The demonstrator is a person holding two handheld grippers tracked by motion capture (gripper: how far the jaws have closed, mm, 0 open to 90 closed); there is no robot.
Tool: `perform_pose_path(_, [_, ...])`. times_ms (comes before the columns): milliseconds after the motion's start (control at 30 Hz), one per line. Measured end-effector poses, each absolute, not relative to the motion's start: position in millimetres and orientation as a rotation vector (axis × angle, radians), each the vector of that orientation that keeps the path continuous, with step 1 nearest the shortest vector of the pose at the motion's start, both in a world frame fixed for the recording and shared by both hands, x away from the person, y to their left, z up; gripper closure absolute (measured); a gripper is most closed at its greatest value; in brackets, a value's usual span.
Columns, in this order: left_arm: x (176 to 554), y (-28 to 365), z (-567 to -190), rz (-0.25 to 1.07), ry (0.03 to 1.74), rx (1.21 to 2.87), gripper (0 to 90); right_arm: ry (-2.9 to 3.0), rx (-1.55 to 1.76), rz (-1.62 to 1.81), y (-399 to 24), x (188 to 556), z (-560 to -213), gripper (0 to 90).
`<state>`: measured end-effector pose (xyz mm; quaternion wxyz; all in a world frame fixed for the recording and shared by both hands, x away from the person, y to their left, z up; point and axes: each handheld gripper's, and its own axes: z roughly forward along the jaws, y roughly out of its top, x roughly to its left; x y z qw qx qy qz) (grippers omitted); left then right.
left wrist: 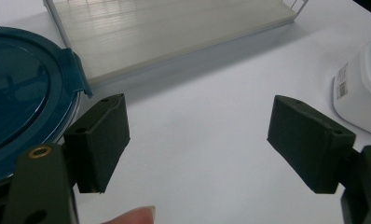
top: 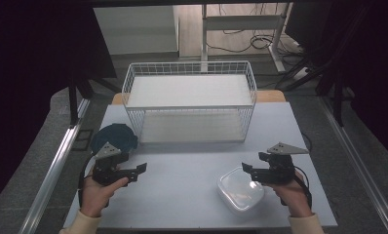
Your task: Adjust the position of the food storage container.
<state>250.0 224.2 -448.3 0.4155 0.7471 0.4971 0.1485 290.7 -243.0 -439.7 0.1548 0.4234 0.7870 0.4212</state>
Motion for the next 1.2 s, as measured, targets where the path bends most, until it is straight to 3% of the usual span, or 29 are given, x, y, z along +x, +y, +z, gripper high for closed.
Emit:
perform_pose_path(567, [252,221,-450,0.366,1.211,1.892,20.4,2.249,1.233,1.19,-246,285,-435,22.0])
perform_pose_path(1200, [266,257,-434,0.404,1.282,1.849,26.6,2.273,1.225,1.206,-231,281,-432,21.7])
